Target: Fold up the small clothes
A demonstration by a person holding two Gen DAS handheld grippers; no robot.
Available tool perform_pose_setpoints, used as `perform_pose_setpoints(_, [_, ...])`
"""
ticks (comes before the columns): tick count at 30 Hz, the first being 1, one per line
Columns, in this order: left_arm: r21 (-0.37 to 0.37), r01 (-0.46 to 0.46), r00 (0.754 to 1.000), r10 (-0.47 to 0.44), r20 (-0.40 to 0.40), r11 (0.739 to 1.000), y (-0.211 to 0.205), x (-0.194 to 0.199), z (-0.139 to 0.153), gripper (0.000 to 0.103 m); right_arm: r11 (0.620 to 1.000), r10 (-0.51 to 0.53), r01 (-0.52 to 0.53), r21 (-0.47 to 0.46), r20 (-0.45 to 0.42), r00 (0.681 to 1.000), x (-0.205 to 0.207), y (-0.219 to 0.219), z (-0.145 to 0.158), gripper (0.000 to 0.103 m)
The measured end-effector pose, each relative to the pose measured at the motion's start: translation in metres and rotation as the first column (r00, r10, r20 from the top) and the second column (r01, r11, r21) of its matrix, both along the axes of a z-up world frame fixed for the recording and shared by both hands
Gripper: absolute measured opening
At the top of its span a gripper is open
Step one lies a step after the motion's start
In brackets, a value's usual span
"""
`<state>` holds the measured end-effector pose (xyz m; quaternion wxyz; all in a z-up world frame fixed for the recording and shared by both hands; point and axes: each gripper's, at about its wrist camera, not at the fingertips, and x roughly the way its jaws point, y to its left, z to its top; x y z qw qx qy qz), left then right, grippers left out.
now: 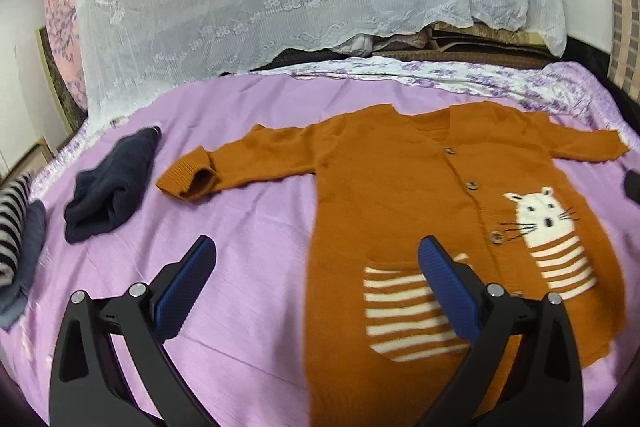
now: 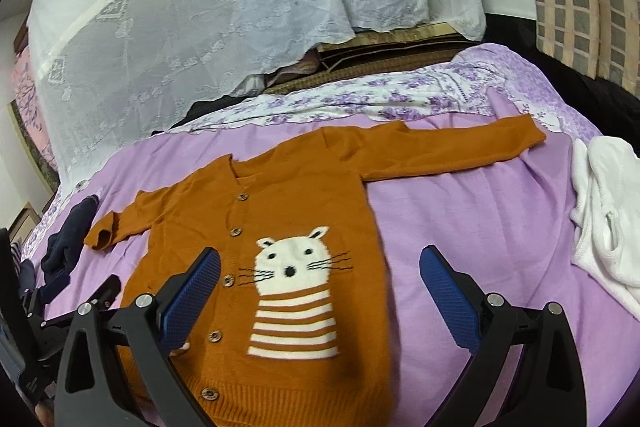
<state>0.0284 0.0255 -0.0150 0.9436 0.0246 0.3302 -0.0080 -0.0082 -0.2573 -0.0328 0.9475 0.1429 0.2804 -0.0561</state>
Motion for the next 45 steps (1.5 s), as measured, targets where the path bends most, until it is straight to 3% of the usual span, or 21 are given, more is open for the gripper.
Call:
perform_pose_setpoints(6, [0.03,-0.01,0.999,0.011,-0.044,1.0,0.016,0.028,0.0,0.099,1.0,-0.014,0.014,-0.012,-0.001,1.0,0.008,-0.023,0.005,0.1])
perform_pose_setpoints(10, [0.094,-0.056,0.998,0.059,-0.033,0.994,0.034,0.061,-0.003,0.099,1.0,0.02,-0.02,0.012,-0.046,0.999,0.026,-0.044,0.002,0.1])
perform_pose_setpoints(12, [0.138,-0.076,0.994,0.086,-0.074,0.988,0.048,0.086,-0.012,0.099,0.999,0.001,0.001,0.033,-0.061,0.998,0.033,-0.059,0.0,0.1])
perform_pose_setpoints(18, [0.241,-0.218,0.966,0.245,-0.087,0.946,0.1,0.142,-0.03,0.099,0.975,-0.051,0.068,0.212,-0.084,0.995,0.037,-0.096,-0.022,0.1])
perform_pose_setpoints(19, [0.311,-0.269,0.952,0.301,-0.06,0.911,0.109,0.15,-0.029,0.099,0.974,-0.05,0.068,0.215,-0.091,0.995,0.038,-0.097,-0.025,0.1])
perform_pose_setpoints(20, [0.371,-0.367,0.916,0.4,-0.015,0.853,0.127,0.16,-0.028,0.099,0.974,-0.051,0.07,0.213,-0.096,0.994,0.039,-0.097,-0.028,0.1])
perform_pose_setpoints(21, [0.365,-0.43,0.885,0.465,-0.008,0.825,0.146,0.165,-0.026,0.099,0.977,-0.054,0.073,0.203,-0.095,0.994,0.039,-0.097,-0.03,0.1])
perform_pose_setpoints(24, [0.243,-0.564,0.802,0.594,-0.066,0.789,0.204,0.17,-0.013,0.099,0.984,-0.059,0.072,0.163,-0.085,0.995,0.038,-0.093,-0.029,0.1])
perform_pose_setpoints(26, [0.24,-0.608,0.773,0.633,-0.038,0.757,0.215,0.166,-0.001,0.099,0.987,-0.049,0.061,0.148,-0.082,0.995,0.04,-0.091,-0.029,0.1])
perform_pose_setpoints(27, [0.232,-0.607,0.777,0.629,-0.028,0.76,0.213,0.164,0.005,0.099,0.988,-0.043,0.055,0.147,-0.084,0.996,0.042,-0.091,-0.03,0.1])
perform_pose_setpoints(29, [0.179,-0.527,0.841,0.54,-0.032,0.831,0.19,0.16,0.012,0.099,0.987,-0.045,0.058,0.152,-0.088,0.995,0.044,-0.092,-0.031,0.1])
perform_pose_setpoints(31, [0.189,-0.397,0.914,0.405,-0.006,0.898,0.159,0.16,0.013,0.099,0.984,-0.061,0.075,0.163,-0.094,0.994,0.045,-0.096,-0.032,0.1])
perform_pose_setpoints(33, [0.31,-0.3,0.948,0.317,-0.006,0.902,0.116,0.175,-0.006,0.099,0.98,-0.074,0.09,0.18,-0.098,0.992,0.043,-0.101,-0.033,0.1])
perform_pose_setpoints(34, [0.313,-0.221,0.965,0.253,-0.064,0.924,0.1,0.185,-0.02,0.099,0.978,-0.078,0.095,0.184,-0.097,0.992,0.042,-0.102,-0.033,0.1])
perform_pose_setpoints(35, [0.319,-0.178,0.971,0.22,-0.098,0.931,0.095,0.188,-0.026,0.099,0.977,-0.083,0.1,0.186,-0.096,0.992,0.042,-0.103,-0.032,0.1])
perform_pose_setpoints(36, [0.361,-0.167,0.969,0.22,-0.112,0.918,0.089,0.197,-0.036,0.099,0.977,-0.086,0.103,0.185,-0.097,0.992,0.043,-0.104,-0.032,0.1])
perform_pose_setpoints(38, [0.485,-0.274,0.936,0.346,-0.063,0.831,0.101,0.219,-0.051,0.099,0.978,-0.082,0.099,0.184,-0.098,0.992,0.042,-0.103,-0.032,0.1])
perform_pose_setpoints(40, [0.467,-0.386,0.882,0.467,-0.066,0.795,0.132,0.234,-0.05,0.099,0.98,-0.08,0.096,0.176,-0.094,0.992,0.042,-0.104,-0.031,0.1])
perform_pose_setpoints(42, [0.381,-0.565,0.77,0.633,-0.075,0.732,0.184,0.24,-0.038,0.099,0.98,-0.095,0.108,0.166,-0.086,0.992,0.041,-0.106,-0.03,0.1])
perform_pose_setpoints(43, [0.312,-0.619,0.741,0.668,-0.074,0.721,0.202,0.235,-0.028,0.099,0.979,-0.1,0.113,0.167,-0.085,0.991,0.041,-0.108,-0.03,0.1])
perform_pose_setpoints(45, [0.2,-0.636,0.747,0.66,-0.082,0.745,0.213,0.222,-0.012,0.099,0.975,-0.111,0.127,0.185,-0.092,0.99,0.044,-0.114,-0.031,0.1])
